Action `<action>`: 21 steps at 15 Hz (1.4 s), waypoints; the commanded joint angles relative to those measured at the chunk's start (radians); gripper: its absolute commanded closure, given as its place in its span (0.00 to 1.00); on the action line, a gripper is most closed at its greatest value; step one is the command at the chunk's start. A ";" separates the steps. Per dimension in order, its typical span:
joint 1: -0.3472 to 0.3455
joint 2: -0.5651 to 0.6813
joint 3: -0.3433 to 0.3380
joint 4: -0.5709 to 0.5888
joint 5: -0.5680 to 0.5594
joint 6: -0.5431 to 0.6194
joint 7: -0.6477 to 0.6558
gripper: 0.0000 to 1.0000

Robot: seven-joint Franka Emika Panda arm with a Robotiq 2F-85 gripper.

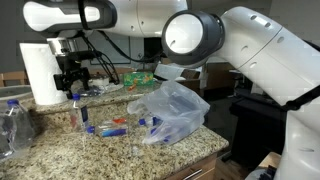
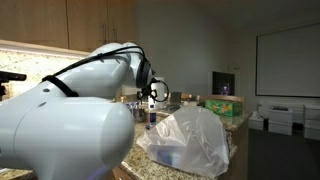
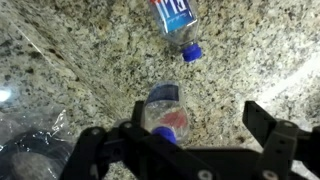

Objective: Put two of the bottles on the counter in the plastic bag

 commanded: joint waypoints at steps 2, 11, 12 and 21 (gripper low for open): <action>0.004 0.039 0.006 0.072 0.033 0.013 0.122 0.00; 0.021 0.075 -0.025 0.123 0.015 0.043 0.436 0.00; 0.021 0.075 -0.024 0.123 0.017 0.040 0.453 0.00; 0.014 0.067 -0.015 0.101 0.011 0.005 0.466 0.00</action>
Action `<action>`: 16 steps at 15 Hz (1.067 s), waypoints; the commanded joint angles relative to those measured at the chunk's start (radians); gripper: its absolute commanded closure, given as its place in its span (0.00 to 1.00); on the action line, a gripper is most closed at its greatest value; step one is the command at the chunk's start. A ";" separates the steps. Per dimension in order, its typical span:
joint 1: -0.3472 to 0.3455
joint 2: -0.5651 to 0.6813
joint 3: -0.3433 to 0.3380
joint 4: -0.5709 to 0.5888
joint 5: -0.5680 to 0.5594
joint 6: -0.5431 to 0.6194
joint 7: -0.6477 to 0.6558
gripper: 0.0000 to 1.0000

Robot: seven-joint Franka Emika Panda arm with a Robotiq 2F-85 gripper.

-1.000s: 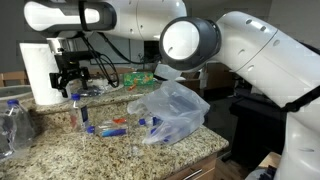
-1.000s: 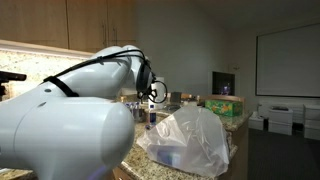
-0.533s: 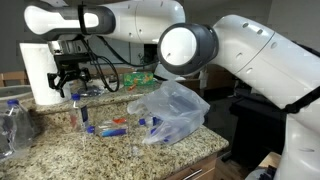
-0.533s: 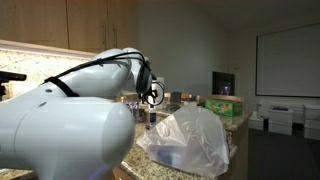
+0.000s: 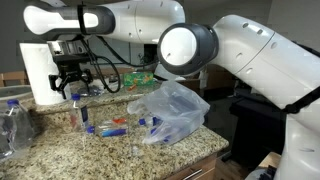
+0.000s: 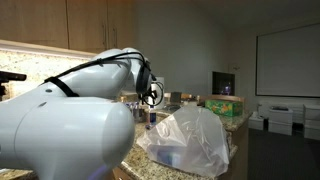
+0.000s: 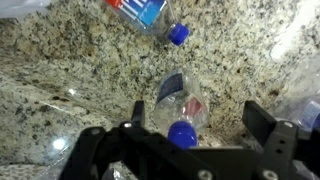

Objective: Put two of the bottles on the counter in the plastic bag

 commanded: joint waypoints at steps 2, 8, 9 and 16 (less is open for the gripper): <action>0.006 -0.005 -0.010 -0.004 -0.013 -0.024 -0.003 0.00; 0.010 -0.006 -0.019 -0.003 -0.002 -0.071 0.083 0.00; 0.012 -0.003 -0.024 0.001 0.001 -0.078 0.123 0.00; 0.024 0.001 -0.040 0.007 0.006 -0.108 0.348 0.00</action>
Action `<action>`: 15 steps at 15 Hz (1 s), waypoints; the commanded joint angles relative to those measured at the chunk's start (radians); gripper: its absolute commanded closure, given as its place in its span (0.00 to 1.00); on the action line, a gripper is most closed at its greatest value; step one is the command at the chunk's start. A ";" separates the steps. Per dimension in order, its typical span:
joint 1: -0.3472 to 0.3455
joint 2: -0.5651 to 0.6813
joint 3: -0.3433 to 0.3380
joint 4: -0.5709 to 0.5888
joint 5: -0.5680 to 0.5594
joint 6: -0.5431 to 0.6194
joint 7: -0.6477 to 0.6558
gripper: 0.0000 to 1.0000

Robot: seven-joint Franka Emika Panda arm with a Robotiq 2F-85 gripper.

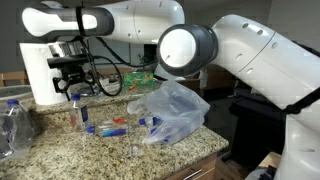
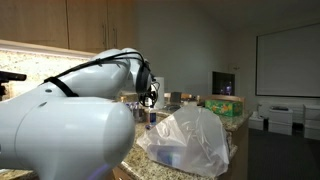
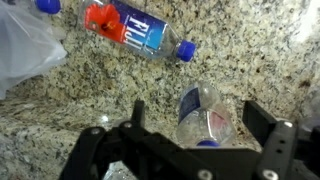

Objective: Put two of the bottles on the counter in the plastic bag

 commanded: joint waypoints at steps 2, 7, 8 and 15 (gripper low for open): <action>0.008 0.000 -0.005 0.009 0.018 -0.043 0.149 0.00; -0.110 -0.115 0.035 -0.040 0.063 -0.023 0.055 0.00; -0.132 -0.130 0.047 -0.040 0.080 -0.016 0.034 0.00; -0.284 -0.237 0.133 -0.064 0.210 -0.170 -0.087 0.00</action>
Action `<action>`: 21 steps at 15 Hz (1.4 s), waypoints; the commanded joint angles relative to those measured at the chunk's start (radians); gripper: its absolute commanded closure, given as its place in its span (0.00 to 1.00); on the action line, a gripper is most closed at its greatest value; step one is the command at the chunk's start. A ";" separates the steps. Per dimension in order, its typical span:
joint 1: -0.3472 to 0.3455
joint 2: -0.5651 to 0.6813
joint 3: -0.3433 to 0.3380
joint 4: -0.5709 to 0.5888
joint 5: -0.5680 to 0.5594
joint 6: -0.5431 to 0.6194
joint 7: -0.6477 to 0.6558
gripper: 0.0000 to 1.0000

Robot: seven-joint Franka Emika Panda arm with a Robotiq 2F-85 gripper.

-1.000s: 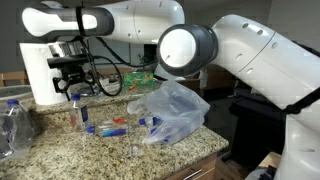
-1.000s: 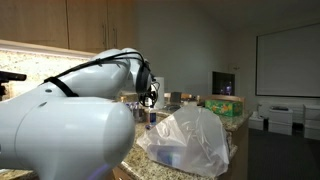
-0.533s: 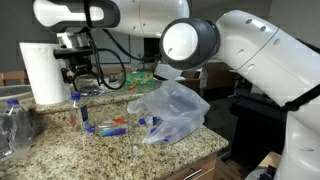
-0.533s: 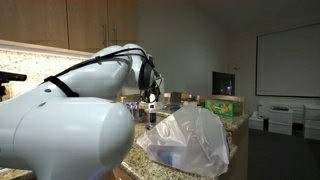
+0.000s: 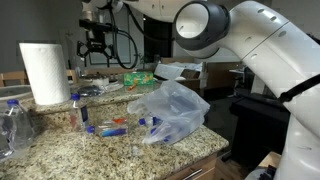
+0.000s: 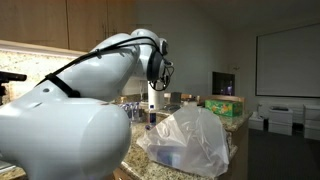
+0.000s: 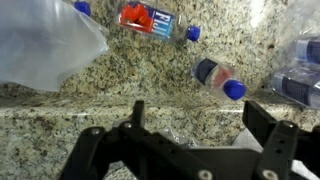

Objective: Put two of the bottles on the counter in the plastic bag

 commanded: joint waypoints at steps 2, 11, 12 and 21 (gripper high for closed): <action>-0.082 -0.096 0.048 -0.069 0.072 -0.173 -0.068 0.00; -0.025 -0.203 0.033 -0.134 -0.085 -0.371 -0.429 0.00; -0.015 -0.216 0.032 -0.156 -0.106 -0.366 -0.446 0.00; -0.005 -0.126 0.045 -0.141 -0.067 -0.282 -0.374 0.00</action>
